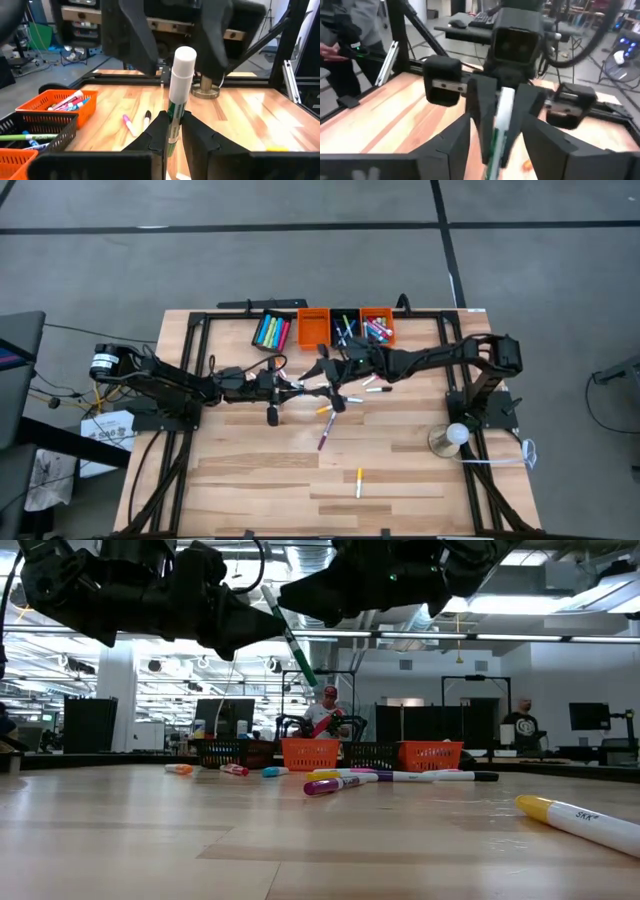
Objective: Pick & Place Markers
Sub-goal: Put the small green marker pen into the right black basket
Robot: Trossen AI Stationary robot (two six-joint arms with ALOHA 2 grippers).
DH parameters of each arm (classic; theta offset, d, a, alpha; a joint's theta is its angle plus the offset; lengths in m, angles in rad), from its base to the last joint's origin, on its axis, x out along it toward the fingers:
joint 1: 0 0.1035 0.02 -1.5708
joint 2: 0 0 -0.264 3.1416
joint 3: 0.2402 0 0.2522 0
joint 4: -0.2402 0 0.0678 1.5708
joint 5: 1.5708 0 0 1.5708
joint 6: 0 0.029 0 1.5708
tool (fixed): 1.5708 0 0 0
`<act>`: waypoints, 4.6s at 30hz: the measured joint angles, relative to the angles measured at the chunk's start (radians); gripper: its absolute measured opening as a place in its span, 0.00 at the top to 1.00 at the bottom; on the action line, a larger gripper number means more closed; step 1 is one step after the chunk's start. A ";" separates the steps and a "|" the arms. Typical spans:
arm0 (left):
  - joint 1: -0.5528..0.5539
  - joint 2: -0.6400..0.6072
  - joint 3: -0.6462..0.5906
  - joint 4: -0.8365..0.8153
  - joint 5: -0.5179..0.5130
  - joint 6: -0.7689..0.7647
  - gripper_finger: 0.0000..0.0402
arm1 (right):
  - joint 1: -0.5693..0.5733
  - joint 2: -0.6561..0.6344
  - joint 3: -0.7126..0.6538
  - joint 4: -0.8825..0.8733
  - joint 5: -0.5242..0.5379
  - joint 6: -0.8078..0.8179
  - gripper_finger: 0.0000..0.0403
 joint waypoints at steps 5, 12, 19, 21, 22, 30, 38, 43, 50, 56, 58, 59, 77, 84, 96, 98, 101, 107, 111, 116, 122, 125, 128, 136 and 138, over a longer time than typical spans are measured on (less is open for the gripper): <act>0.000 0.000 0.000 -0.002 0.000 0.000 0.89 | 0.010 0.019 0.006 0.000 0.065 -0.030 0.53; 0.018 0.000 0.000 -0.003 0.000 0.000 0.90 | 0.020 0.020 0.007 0.025 0.065 -0.031 0.53; 0.020 0.000 0.000 -0.005 0.000 -0.003 0.90 | 0.021 0.100 0.063 0.033 0.067 -0.023 0.56; 0.020 0.000 0.000 -0.007 -0.001 -0.003 0.90 | 0.015 0.128 0.085 0.031 0.068 -0.023 0.57; 0.020 0.000 -0.001 -0.016 -0.002 -0.004 0.90 | 0.013 0.138 0.091 0.027 0.063 -0.023 0.58; 0.020 0.001 -0.002 -0.021 -0.001 -0.004 0.89 | 0.015 0.142 0.103 0.023 0.058 -0.023 0.69; 0.016 0.000 0.000 -0.027 0.001 0.006 0.89 | 0.019 0.139 0.103 0.004 0.052 -0.023 0.95; -0.001 0.000 0.000 -0.024 -0.010 0.053 0.84 | 0.018 0.139 0.103 0.004 0.045 -0.022 0.94; -0.005 0.000 0.000 -0.023 -0.031 0.061 0.76 | 0.018 0.139 0.103 0.003 0.038 -0.022 0.96; -0.009 0.000 0.001 -0.030 -0.062 0.061 0.67 | 0.011 0.118 0.104 -0.022 0.064 -0.026 0.96; -0.010 0.000 0.001 -0.050 -0.071 0.061 0.64 | 0.000 0.091 0.102 -0.070 0.067 -0.037 0.96; -0.008 0.000 0.001 -0.051 -0.080 0.061 0.63 | -0.006 0.078 0.102 -0.082 0.068 -0.046 0.96; -0.007 0.000 0.000 -0.127 -0.122 0.049 0.59 | -0.224 -0.053 0.095 -0.246 0.041 0.026 0.96; -0.007 0.000 0.000 -0.136 -0.124 0.049 0.59 | -0.409 -0.017 0.095 -0.188 -0.006 0.113 0.96; -0.006 0.000 0.000 -0.135 -0.148 0.049 0.60 | -0.574 0.218 0.094 -0.007 -0.016 0.248 0.96; -0.006 0.000 0.000 -0.135 -0.148 0.049 0.60 | -0.590 0.230 0.094 -0.006 -0.016 0.285 0.94; -0.006 0.000 -0.001 -0.137 -0.148 0.044 0.60 | -0.602 0.231 0.094 -0.033 -0.015 0.303 0.88; -0.006 0.000 -0.001 -0.137 -0.148 0.041 0.60 | -0.600 0.230 0.094 -0.056 -0.015 0.319 0.85; -0.006 0.000 -0.001 -0.138 -0.147 0.041 0.60 | -0.599 0.230 0.094 -0.062 -0.015 0.319 0.85; -0.006 0.000 -0.001 -0.141 -0.147 0.041 0.60 | -0.604 0.230 0.094 -0.063 -0.014 0.319 0.85; -0.006 0.000 -0.001 -0.145 -0.147 0.041 0.60 | -0.607 0.230 0.094 -0.063 0.035 0.319 0.84; -0.006 0.000 -0.001 -0.146 -0.147 0.041 0.60 | -0.607 0.230 0.094 -0.067 0.117 0.319 0.84; -0.007 0.000 -0.001 -0.146 -0.147 0.041 0.60 | -0.607 0.230 0.094 -0.058 0.140 0.305 0.84; -0.006 0.000 -0.001 -0.146 -0.147 0.041 0.60 | -0.568 0.229 0.127 -0.101 0.150 0.190 0.83; -0.006 0.000 -0.001 -0.146 -0.147 0.041 0.60 | -0.552 0.229 0.130 -0.100 0.182 0.162 0.80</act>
